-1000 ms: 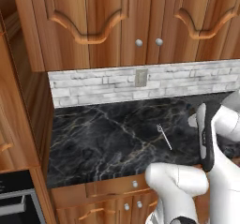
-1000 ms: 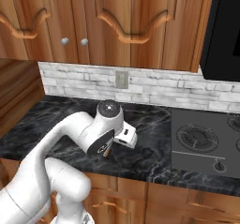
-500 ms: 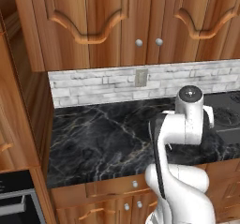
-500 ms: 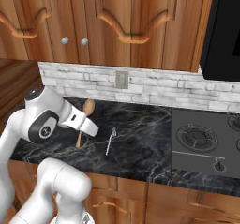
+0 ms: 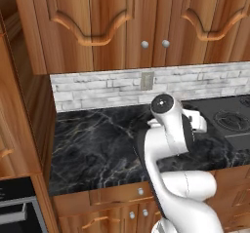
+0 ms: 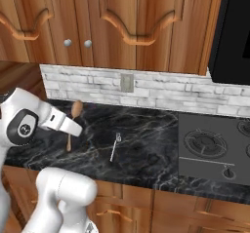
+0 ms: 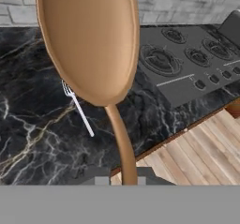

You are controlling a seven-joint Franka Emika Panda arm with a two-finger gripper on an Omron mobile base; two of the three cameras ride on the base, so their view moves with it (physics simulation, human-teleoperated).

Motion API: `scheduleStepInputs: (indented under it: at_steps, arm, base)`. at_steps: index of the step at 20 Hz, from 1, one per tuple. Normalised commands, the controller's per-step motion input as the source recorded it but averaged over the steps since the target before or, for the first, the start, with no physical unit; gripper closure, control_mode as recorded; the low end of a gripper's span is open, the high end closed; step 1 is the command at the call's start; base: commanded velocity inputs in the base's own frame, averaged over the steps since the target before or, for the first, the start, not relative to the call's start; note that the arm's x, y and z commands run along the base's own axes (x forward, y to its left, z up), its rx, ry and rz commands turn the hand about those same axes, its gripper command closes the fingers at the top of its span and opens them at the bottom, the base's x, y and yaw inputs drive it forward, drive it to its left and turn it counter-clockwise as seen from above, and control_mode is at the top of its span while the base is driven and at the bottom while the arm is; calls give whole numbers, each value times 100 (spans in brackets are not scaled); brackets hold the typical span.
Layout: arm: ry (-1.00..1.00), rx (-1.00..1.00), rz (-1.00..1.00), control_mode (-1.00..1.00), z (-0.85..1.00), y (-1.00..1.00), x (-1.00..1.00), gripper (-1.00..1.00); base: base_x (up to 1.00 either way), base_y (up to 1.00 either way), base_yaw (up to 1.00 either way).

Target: Take the fork and place it on the left side of the plate. Then take the spoon and place it on the right side of the plate. Make sure they're directly next to the plate.

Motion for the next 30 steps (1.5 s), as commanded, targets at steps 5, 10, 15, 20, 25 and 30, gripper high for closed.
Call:
scheduleStepInputs:
  at_steps: [5, 10, 15, 20, 25, 30]
  arm:
    - [-2, 0, 0, 100, -1, 0, -6, 100]
    - [0, 0, 0, 100, 0, 0, 0, 100]
    - [0, 0, 0, 100, 0, 0, 0, 100]
    - [0, 0, 0, 100, 0, 0, 0, 100]
    - [0, 0, 0, 100, 0, 0, 0, 100]
    - [0, 0, 0, 100, 0, 0, 0, 100]
  base:
    - [-46, 0, 0]
    - [-77, -14, 0]
    - [-76, -38, -10]
    - [-39, -31, -46]
    - [-19, -26, -64]
    - [-6, -34, -71]
